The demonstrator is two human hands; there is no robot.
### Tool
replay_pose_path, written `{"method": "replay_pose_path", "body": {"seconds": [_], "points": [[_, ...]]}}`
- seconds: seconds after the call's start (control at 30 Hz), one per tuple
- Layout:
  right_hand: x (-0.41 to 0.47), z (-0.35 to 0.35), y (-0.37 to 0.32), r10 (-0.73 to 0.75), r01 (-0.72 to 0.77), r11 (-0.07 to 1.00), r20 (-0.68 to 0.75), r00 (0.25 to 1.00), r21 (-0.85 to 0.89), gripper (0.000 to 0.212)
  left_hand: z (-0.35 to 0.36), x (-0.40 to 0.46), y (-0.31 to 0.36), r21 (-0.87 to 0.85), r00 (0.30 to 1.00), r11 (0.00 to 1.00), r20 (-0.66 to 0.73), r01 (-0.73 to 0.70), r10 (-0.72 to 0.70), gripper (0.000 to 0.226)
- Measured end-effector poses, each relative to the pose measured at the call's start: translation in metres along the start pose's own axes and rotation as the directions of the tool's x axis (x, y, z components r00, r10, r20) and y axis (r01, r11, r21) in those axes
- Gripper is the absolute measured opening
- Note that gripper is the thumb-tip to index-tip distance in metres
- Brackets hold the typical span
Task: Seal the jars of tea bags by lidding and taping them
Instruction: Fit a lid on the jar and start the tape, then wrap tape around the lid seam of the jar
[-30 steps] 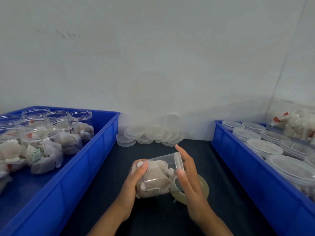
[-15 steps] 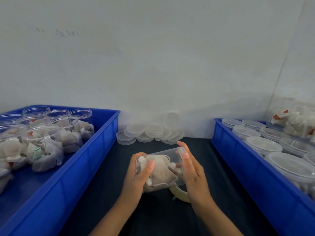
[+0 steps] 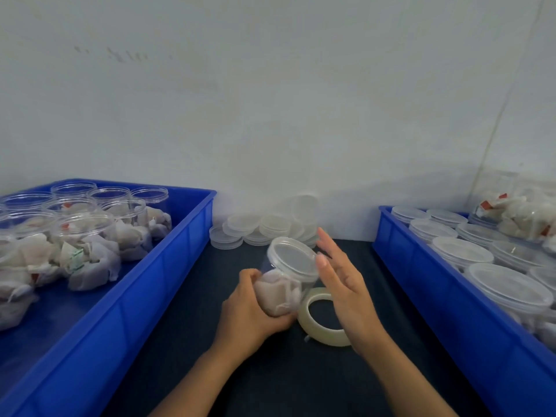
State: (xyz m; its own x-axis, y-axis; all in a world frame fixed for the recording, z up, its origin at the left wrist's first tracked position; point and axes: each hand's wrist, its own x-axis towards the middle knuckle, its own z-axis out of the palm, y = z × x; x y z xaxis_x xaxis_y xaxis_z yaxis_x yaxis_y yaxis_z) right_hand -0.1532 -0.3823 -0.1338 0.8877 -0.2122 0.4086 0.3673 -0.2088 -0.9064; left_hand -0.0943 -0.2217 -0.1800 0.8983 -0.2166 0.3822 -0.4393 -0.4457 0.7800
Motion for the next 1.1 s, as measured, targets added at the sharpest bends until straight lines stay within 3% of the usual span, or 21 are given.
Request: {"method": "replay_pose_path", "body": {"seconds": [0.07,0.13,0.23,0.33,0.4,0.47,0.53,0.6,0.63,0.7,0.77,0.83,0.93,1.1], "points": [[0.002,-0.01,0.003,0.057,-0.057,0.988,-0.003,0.998,-0.144,0.041,-0.001,0.001,-0.005,-0.055,0.995,0.994,-0.017,0.092,-0.093,0.076],[-0.004,-0.022,0.013,0.129,-0.087,0.914,0.08,0.988,-0.396,0.04,-0.001,0.003,-0.01,-0.088,0.992,0.988,-0.02,0.125,-0.128,0.071],[-0.021,-0.037,0.029,0.261,-0.043,0.801,0.284,0.923,-0.596,0.058,0.0,0.006,-0.014,-0.118,0.988,0.981,0.022,0.157,-0.155,0.071],[-0.026,-0.042,0.035,0.295,0.06,0.637,0.314,0.903,-0.769,0.068,0.002,0.008,-0.018,-0.129,0.986,0.979,0.062,0.16,-0.153,0.069],[-0.025,-0.042,0.035,0.233,0.134,0.537,0.299,0.925,-0.833,0.052,0.004,0.007,-0.02,-0.137,0.983,0.977,0.105,0.164,-0.151,0.071],[-0.026,-0.039,0.033,0.171,0.166,0.51,0.289,0.942,-0.844,0.029,0.007,0.006,-0.017,-0.158,0.986,0.974,0.07,0.16,-0.151,0.079],[-0.029,-0.037,0.032,0.137,0.19,0.471,0.284,0.949,-0.862,0.021,0.007,0.004,-0.008,-0.105,0.982,0.994,-0.184,0.022,-0.042,0.092],[-0.032,-0.036,0.032,0.111,0.172,0.482,0.254,0.961,-0.859,0.019,0.004,0.001,0.004,0.114,0.854,0.96,-0.438,-0.257,0.28,0.084],[-0.033,-0.035,0.032,0.093,0.156,0.505,0.233,0.968,-0.849,0.018,0.002,0.0,0.009,0.238,0.763,0.896,-0.469,-0.376,0.445,0.072],[-0.034,-0.035,0.03,0.073,0.142,0.556,0.218,0.973,-0.819,0.016,0.003,-0.004,0.014,0.399,0.653,0.749,-0.372,-0.529,0.659,0.04],[-0.037,-0.033,0.029,0.074,0.135,0.612,0.227,0.971,-0.779,0.016,0.008,-0.01,0.019,0.408,0.625,0.634,-0.175,-0.657,0.761,0.015],[-0.039,-0.031,0.028,0.058,0.14,0.661,0.235,0.97,-0.738,0.014,0.013,-0.014,0.022,0.362,0.607,0.557,0.029,-0.747,0.794,0.009],[-0.041,-0.03,0.029,0.034,0.136,0.717,0.229,0.973,-0.684,0.01,0.014,-0.016,0.027,0.332,0.652,0.579,0.175,-0.745,0.738,0.021],[-0.043,-0.031,0.032,0.042,0.115,0.752,0.221,0.974,-0.649,0.012,0.007,-0.013,0.026,0.236,0.711,0.671,0.22,-0.703,0.667,0.017]]}}
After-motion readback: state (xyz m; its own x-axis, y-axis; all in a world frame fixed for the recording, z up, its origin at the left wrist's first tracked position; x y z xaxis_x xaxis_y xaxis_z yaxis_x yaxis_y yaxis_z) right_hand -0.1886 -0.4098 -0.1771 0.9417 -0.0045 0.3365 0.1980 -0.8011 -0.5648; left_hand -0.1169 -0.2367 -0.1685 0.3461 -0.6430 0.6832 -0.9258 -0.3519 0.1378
